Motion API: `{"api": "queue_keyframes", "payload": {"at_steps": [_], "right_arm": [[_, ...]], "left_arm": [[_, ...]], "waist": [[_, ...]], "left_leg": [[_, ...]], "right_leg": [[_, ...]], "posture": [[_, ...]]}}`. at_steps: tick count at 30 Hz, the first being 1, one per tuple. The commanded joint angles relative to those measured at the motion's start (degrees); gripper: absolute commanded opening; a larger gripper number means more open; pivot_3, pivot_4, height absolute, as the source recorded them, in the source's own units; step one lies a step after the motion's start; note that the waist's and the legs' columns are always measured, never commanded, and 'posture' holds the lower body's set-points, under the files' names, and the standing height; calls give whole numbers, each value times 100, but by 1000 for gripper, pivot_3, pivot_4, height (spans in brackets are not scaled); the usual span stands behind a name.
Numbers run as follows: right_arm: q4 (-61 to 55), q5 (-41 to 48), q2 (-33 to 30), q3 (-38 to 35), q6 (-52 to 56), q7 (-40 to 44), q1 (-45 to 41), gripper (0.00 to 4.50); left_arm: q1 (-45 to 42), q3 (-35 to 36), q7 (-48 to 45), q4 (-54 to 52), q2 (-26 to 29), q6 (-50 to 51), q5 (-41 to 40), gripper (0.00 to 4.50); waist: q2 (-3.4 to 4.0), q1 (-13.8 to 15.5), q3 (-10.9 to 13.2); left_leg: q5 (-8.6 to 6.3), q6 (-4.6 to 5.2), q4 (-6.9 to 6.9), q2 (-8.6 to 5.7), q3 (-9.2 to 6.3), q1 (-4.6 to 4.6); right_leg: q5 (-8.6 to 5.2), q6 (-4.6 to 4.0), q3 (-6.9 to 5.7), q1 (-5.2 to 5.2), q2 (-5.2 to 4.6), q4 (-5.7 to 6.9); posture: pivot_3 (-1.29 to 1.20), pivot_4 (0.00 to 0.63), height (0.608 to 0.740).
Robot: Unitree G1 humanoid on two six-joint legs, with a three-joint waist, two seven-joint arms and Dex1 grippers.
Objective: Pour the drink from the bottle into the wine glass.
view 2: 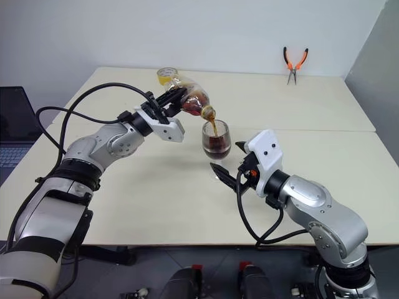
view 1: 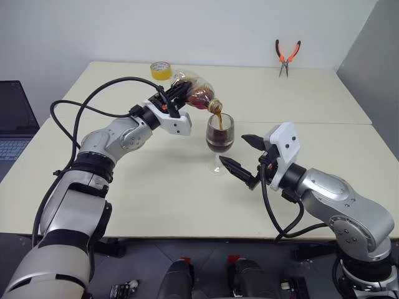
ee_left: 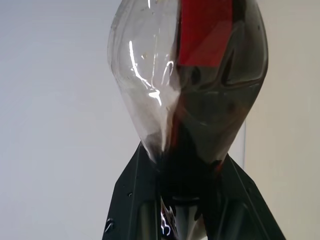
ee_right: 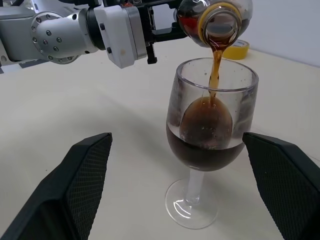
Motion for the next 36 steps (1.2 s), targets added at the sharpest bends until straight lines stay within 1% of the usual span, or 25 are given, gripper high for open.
{"api": "queue_keyframes", "payload": {"at_steps": [1, 9, 19, 29, 33, 36], "right_arm": [[-204, 6, 10, -3, -67, 14, -12, 4500], [-194, -11, 19, 21, -71, 12, -38, 4500], [-176, -21, 28, 39, -131, 64, -49, 4500], [-160, -131, -11, 89, -312, 196, -18, 4500], [-223, -240, -135, 172, -562, 415, 108, 4500], [-315, -217, -268, 244, -688, 676, 237, 4500]], "left_arm": [[-205, 46, 67, -177, 32, -34, -103, 630], [-132, 84, -72, -154, -4, -90, -253, 630], [212, 297, -622, -506, -87, 70, -940, 630], [694, 675, -1261, -977, -309, 632, -1787, 630], [1326, 1197, -1897, -1644, -665, 1589, -2909, 629], [1811, 1573, -2174, -2240, -911, 2466, -3526, 616]], "waist": [[0, 0, 0], [0, 0, 0], [0, -9, 0], [0, -11, 0], [1, -24, -1], [1, -63, -1]], "left_leg": [[0, 0, 0, 0, 0, 0], [0, 0, 0, 0, 0, 0], [0, 0, 0, 1, -2, 0], [0, 0, 1, 1, -3, 1], [0, 0, 1, 2, -2, 2], [0, 0, 0, 3, -4, 3]], "right_leg": [[0, 0, 0, 0, 0, 0], [0, 0, -1, 0, 0, 0], [1, -2, 1, 0, 0, 0], [1, -2, 2, 0, 0, 1], [2, -4, 2, 0, 0, 2], [2, -4, 6, 0, -1, 1]], "posture": [[0, 150, 740], [0, 150, 740], [0, 150, 740], [0, 150, 740], [0, 150, 740], [0, 150, 740]]}}
